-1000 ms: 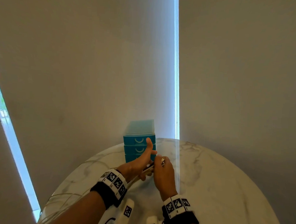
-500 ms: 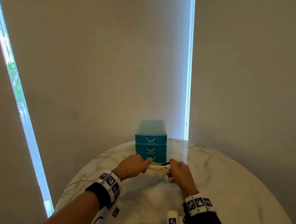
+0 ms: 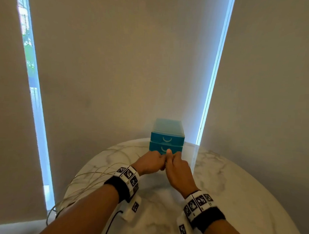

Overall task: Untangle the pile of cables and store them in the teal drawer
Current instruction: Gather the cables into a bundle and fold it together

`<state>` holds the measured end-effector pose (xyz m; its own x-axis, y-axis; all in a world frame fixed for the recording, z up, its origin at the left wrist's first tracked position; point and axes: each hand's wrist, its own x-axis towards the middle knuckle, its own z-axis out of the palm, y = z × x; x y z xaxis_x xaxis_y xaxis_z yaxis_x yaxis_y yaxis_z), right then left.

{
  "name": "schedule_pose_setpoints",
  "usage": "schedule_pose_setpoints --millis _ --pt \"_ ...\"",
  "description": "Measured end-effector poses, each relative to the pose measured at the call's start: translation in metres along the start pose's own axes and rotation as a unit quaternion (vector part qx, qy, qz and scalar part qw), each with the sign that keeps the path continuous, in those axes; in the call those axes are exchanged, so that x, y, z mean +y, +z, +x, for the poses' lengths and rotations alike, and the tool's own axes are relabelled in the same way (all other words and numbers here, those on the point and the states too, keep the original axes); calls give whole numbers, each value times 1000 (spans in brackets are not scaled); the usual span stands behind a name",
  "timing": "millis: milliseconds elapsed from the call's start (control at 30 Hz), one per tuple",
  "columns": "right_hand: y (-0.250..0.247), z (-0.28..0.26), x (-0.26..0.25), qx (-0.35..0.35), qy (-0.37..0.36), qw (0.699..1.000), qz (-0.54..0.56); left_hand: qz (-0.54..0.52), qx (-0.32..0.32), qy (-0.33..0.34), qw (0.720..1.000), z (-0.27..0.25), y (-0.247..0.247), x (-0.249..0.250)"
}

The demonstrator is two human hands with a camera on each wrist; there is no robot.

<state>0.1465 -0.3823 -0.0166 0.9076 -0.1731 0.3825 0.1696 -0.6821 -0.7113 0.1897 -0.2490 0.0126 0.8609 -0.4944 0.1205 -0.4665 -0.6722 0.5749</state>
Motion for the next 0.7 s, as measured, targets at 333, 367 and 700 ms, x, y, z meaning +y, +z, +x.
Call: schedule_pose_setpoints --millis 333,367,700 --pt "-62 47 -56 -84 -97 934 -333 -91 -12 -55 994 -12 -49 -39" --pt "-69 53 -59 -75 -80 940 -324 -77 -6 -63 995 -17 -57 -45" --pt "-153 93 -4 78 79 946 -306 24 -11 -142 989 -90 -125 -178"
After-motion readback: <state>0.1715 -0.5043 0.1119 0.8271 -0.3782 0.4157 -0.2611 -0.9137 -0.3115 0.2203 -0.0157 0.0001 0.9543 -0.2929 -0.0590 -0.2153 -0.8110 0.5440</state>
